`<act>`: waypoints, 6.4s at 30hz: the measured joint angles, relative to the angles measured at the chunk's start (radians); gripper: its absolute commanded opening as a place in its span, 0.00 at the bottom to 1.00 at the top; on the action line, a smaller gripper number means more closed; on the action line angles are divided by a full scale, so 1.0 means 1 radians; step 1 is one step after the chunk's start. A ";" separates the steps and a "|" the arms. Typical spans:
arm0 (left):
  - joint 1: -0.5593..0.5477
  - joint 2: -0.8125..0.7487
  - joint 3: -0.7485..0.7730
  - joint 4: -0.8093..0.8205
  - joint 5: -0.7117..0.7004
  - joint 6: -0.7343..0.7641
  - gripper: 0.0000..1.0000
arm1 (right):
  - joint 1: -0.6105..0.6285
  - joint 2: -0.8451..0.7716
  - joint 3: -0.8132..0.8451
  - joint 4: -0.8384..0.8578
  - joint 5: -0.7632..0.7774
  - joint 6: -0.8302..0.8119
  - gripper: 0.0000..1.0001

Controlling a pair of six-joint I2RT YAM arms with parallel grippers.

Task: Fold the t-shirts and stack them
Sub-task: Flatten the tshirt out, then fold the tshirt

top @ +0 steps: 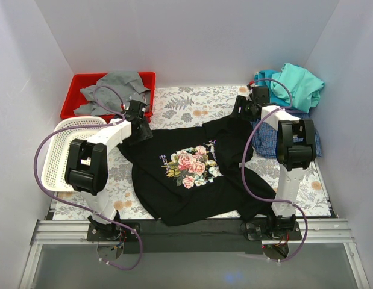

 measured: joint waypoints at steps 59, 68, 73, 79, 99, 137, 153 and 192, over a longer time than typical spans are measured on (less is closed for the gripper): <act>0.191 0.190 0.080 0.059 -0.284 -0.041 0.58 | -0.010 -0.323 -0.122 -0.026 -0.097 -0.058 0.01; 0.191 0.219 0.109 0.083 -0.241 -0.024 0.08 | -0.010 -0.328 -0.123 -0.039 -0.102 -0.068 0.01; 0.192 0.235 0.130 0.092 -0.215 -0.003 0.00 | -0.010 -0.358 -0.123 -0.050 -0.092 -0.076 0.01; 0.195 0.220 0.130 0.089 -0.171 0.029 0.00 | -0.016 -0.442 -0.127 -0.090 -0.023 -0.106 0.01; 0.193 -0.266 0.269 0.021 -0.105 0.134 0.00 | -0.064 -0.936 -0.175 -0.177 0.333 -0.148 0.01; -0.059 -1.468 0.302 0.098 0.613 0.106 0.11 | -0.077 -1.621 0.328 -0.521 0.056 -0.221 0.01; -0.060 -0.897 -0.312 0.145 0.059 0.121 0.09 | -0.081 -1.276 -0.449 -0.210 0.121 -0.223 0.01; 0.082 -0.148 -0.062 0.278 -0.109 0.226 0.02 | -0.080 -0.577 -0.193 -0.292 -0.130 -0.153 0.01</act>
